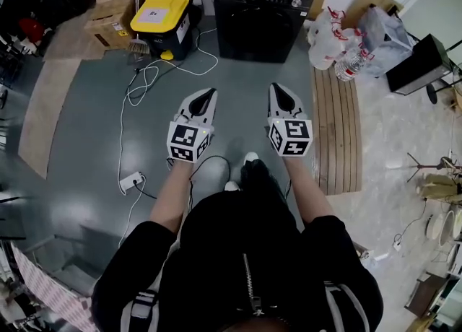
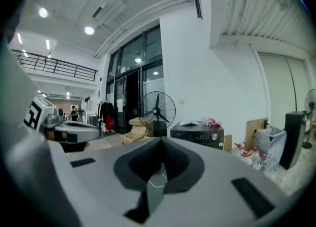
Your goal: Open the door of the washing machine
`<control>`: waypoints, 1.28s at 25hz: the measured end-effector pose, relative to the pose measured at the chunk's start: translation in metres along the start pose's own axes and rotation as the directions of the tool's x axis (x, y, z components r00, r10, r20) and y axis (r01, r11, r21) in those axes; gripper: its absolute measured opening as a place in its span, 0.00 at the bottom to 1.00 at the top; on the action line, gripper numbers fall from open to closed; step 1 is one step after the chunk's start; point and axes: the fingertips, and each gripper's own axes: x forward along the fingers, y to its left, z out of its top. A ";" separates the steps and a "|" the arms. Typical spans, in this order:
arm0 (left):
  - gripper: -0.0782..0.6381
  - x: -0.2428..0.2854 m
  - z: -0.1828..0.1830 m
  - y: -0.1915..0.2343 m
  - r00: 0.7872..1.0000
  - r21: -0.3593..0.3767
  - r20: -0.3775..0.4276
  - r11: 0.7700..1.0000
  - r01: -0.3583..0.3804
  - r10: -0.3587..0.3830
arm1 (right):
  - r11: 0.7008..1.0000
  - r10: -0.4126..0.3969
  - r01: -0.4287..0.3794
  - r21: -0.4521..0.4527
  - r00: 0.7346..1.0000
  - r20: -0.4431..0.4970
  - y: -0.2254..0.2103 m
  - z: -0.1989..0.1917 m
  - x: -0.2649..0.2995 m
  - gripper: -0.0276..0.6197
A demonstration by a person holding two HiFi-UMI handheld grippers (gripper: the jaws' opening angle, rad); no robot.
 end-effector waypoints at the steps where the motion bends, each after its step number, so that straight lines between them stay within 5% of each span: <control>1: 0.11 0.008 0.000 0.006 1.000 -0.002 -0.002 1.000 -0.002 0.002 | 1.000 0.001 -0.001 0.001 1.000 0.002 -0.003 0.002 0.009 0.05; 21: 0.11 0.278 0.026 0.165 0.998 -0.018 -0.046 0.999 -0.043 0.042 | 0.998 0.052 -0.048 0.051 0.996 -0.069 -0.143 0.035 0.294 0.05; 32: 0.11 0.369 0.021 0.244 0.997 -0.042 -0.068 0.998 -0.051 0.048 | 0.993 0.059 -0.047 0.104 0.991 -0.120 -0.175 0.030 0.411 0.05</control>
